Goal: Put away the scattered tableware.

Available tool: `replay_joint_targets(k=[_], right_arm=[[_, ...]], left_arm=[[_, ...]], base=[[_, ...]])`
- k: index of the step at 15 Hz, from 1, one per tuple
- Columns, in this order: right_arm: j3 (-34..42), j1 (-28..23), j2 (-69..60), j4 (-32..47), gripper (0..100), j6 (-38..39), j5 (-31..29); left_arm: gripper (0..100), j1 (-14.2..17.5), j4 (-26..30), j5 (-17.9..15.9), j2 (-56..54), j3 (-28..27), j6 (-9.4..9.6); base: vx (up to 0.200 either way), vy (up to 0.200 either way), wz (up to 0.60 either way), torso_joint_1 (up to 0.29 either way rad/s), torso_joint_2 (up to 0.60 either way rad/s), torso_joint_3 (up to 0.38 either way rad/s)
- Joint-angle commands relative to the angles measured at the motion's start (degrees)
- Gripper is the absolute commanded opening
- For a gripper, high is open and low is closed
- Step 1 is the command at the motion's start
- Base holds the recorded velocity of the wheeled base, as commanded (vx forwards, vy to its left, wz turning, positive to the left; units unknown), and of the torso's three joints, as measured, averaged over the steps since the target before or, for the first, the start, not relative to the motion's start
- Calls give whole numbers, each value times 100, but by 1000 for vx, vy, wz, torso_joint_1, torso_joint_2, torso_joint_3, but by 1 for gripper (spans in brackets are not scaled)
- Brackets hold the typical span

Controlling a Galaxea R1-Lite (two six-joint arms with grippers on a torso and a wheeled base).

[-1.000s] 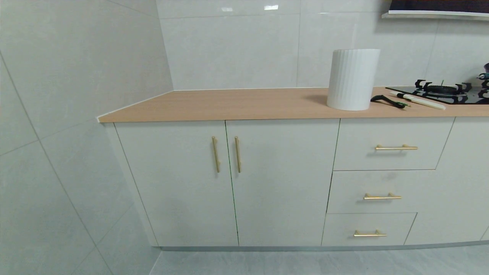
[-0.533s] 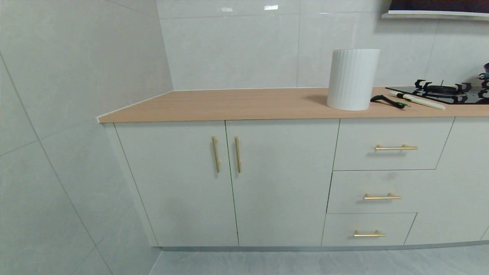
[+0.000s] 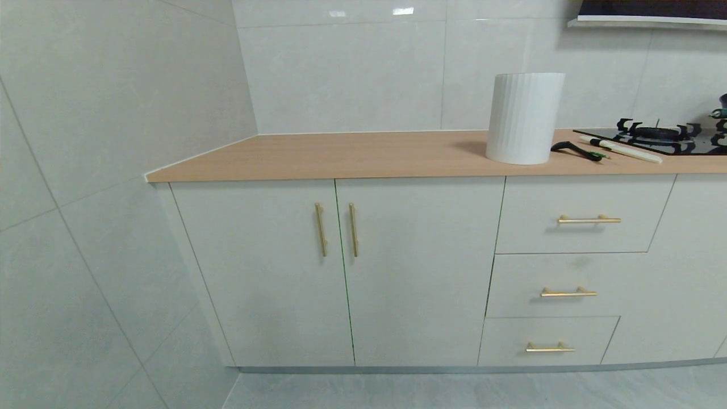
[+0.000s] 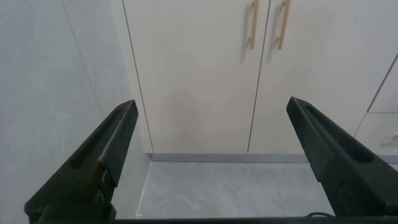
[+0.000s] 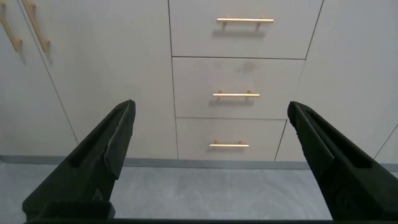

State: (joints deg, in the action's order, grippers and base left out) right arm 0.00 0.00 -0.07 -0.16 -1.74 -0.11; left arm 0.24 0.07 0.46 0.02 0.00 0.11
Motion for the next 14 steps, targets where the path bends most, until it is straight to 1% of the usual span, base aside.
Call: replay_joint_targets(k=[1,4,14], right_arm=[[0,0,16,7,100,7,20],[-9,0,16,7,100,25,29],[0,0,16,7,100,78,29]], left_arm=[[100,2,1,-11,-2,0,-2],[100,2,1,-2,-2,0,-11],[100,2,1,-11,-2,0,-2]], base=[[0,0,0,0,0,0],[0,0,0,0,0,0],[0,-200,0,4,5,3]])
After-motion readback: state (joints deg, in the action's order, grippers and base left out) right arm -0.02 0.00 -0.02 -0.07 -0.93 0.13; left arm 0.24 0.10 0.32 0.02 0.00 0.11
